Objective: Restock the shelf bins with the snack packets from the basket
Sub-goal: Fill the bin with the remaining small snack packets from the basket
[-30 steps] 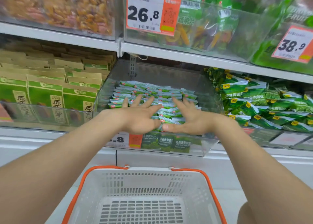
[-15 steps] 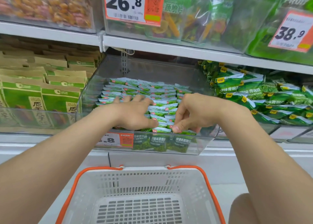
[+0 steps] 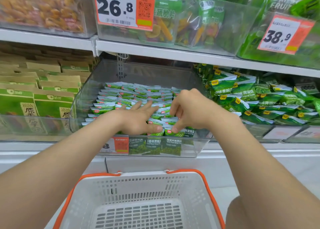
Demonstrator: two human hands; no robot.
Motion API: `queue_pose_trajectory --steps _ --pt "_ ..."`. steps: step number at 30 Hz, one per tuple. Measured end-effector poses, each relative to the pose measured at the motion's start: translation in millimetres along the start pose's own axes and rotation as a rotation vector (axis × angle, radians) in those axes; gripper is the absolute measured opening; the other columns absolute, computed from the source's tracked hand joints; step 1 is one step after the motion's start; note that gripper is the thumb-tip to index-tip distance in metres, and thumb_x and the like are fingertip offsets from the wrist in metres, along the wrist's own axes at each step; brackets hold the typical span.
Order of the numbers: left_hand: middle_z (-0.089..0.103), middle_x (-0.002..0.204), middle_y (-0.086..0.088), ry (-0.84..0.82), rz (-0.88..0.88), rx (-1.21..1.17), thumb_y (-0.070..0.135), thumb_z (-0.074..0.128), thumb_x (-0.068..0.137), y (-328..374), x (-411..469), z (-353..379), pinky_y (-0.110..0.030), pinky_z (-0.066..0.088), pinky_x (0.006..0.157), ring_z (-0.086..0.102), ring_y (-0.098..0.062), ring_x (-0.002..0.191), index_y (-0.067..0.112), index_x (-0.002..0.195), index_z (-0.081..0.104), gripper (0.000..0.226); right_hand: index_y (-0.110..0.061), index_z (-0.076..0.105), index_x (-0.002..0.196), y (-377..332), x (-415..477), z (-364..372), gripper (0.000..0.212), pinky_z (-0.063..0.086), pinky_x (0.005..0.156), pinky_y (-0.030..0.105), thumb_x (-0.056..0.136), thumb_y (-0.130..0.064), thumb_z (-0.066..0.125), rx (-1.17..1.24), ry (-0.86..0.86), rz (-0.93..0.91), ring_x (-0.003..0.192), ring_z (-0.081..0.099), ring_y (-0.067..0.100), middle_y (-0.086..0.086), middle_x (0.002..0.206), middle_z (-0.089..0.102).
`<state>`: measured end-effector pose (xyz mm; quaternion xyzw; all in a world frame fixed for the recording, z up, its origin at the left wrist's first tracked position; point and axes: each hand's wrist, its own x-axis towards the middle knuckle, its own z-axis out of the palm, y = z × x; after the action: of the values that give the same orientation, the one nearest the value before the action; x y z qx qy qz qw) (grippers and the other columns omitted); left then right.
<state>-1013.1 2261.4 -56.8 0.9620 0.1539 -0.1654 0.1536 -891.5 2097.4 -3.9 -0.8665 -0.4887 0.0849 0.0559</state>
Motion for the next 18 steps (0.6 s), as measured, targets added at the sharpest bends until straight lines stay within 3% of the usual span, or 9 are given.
queue_pose_trajectory --steps 1,3,7,12,14,16,17,18 --pt "-0.025 0.17 0.013 0.015 -0.002 0.005 0.078 0.039 0.096 0.9 0.0 0.6 -0.062 -0.006 0.127 -0.019 -0.021 0.16 0.041 0.165 -0.008 0.092 -0.02 0.073 0.114 1.2 -2.2 -4.1 0.056 0.055 0.088 0.035 0.067 -0.038 0.097 -0.029 0.049 0.024 0.096 0.062 0.013 0.0 0.1 0.069" --pt "-0.024 0.17 0.015 0.063 -0.014 0.025 0.083 0.038 0.093 1.0 0.0 3.7 -0.066 -0.013 0.123 -0.022 -0.024 0.159 0.043 0.165 -0.007 0.094 -0.01 0.063 0.128 0.5 -6.2 -8.3 0.047 0.054 0.094 0.045 0.086 -0.02 0.082 -0.137 0.062 0.079 0.109 0.058 0.03 0.012 0.121 0.059" --pt "-0.035 0.164 0.02 0.009 -0.051 0.055 0.091 0.023 0.087 -2.2 3.1 5.6 -0.066 -0.018 0.121 -0.032 -0.026 0.155 0.05 0.16 -0.018 0.093 -0.007 0.059 0.114 -10.5 -3.4 4.4 0.027 0.047 0.075 0.042 0.092 0.009 0.057 -0.249 0.013 0.165 0.084 0.048 0.035 0.013 0.109 0.047" --pt "-0.039 0.16 0.023 -0.03 -0.074 0.036 0.083 0.009 0.094 -1.4 7.3 5.5 -0.061 -0.019 0.123 -0.034 -0.021 0.154 0.05 0.159 -0.021 0.079 -0.011 0.055 0.097 -5.9 15.8 9.6 0.026 0.044 0.076 0.041 0.088 0.012 0.062 -0.262 0.008 0.13 0.087 0.046 0.033 0.01 0.102 0.044" --pt "-0.037 0.161 0.023 -0.028 -0.081 0.027 0.075 0.009 0.101 -0.8 8.0 6.5 -0.06 -0.019 0.123 -0.032 -0.021 0.154 0.049 0.16 -0.02 0.071 -0.007 0.058 0.095 -2.9 16.4 11.5 0.024 0.046 0.074 0.041 0.087 0.015 0.059 -0.269 0.017 0.129 0.081 0.048 0.031 0.01 0.098 0.046" --pt "-0.035 0.163 0.021 -0.008 -0.07 0.025 0.068 0.011 0.105 -2.0 8.1 3.1 -0.06 -0.016 0.124 -0.029 -0.022 0.156 0.045 0.162 -0.017 0.067 -0.009 0.05 0.084 -0.8 13.0 11.3 0.023 0.043 0.066 0.039 0.088 0.013 0.056 -0.264 0.044 0.097 0.071 0.047 0.028 0.008 0.088 0.044" --pt "-0.033 0.165 0.018 0.025 -0.068 0.026 0.064 0.013 0.107 -4.3 6.8 -0.2 -0.059 -0.014 0.125 -0.026 -0.022 0.157 0.043 0.164 -0.014 0.066 -0.009 0.047 0.084 -1.0 12.2 11.8 0.02 0.041 0.063 0.038 0.091 0.008 0.055 -0.244 0.06 0.072 0.075 0.05 0.031 0.01 0.088 0.044" --pt "-0.031 0.167 0.015 0.077 -0.079 0.038 0.061 0.013 0.108 -7.7 5.4 -3.1 -0.059 -0.012 0.126 -0.023 -0.022 0.158 0.04 0.165 -0.011 0.065 -0.008 0.052 0.095 -1.1 12.1 13.4 0.008 0.043 0.068 0.04 0.097 -0.002 0.055 -0.193 0.046 0.047 0.091 0.056 0.037 0.014 0.096 0.05"
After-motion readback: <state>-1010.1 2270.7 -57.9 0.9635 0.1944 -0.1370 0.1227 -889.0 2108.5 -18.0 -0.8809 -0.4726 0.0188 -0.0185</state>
